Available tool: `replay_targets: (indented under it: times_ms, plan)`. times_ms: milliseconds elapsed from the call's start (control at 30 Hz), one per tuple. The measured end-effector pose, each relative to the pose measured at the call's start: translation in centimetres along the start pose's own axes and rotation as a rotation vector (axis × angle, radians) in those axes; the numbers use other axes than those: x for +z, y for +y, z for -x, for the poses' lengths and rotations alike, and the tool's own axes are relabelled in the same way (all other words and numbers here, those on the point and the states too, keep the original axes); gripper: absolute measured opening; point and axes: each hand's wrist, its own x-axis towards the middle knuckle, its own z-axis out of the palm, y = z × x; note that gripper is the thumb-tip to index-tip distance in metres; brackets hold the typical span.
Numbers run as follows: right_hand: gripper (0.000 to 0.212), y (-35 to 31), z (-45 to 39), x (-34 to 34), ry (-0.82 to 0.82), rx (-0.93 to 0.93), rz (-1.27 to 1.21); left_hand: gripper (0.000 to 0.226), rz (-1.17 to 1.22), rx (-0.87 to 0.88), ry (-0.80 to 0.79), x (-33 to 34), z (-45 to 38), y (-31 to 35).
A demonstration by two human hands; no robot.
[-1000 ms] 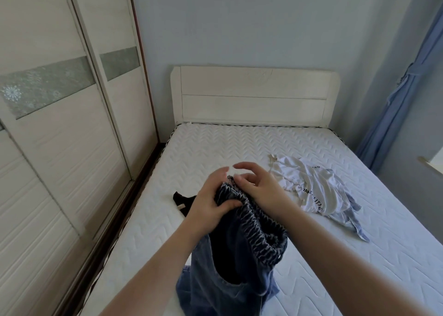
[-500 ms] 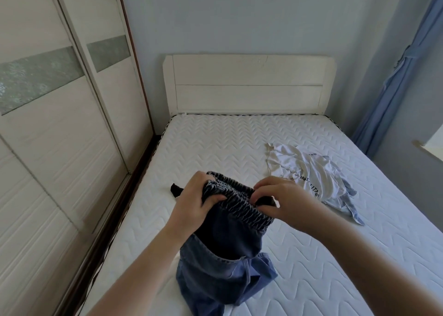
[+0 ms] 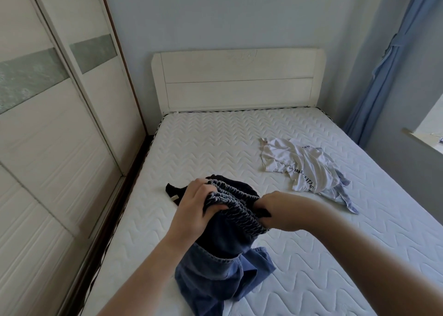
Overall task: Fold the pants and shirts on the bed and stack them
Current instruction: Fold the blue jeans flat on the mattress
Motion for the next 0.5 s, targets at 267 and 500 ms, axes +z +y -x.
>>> replay_targets:
  times_ms: [267, 500]
  plan:
    - [0.020, -0.4, -1.0, 1.9, 0.119, 0.041, 0.071, 0.031, -0.011, 0.040, -0.041, 0.7, 1.0, -0.1]
    - [0.012, 0.5, -0.3, 3.8, 0.465, 0.004, -0.014, 0.040, 0.020, -0.007, 0.050, 0.5, 1.9, -1.6]
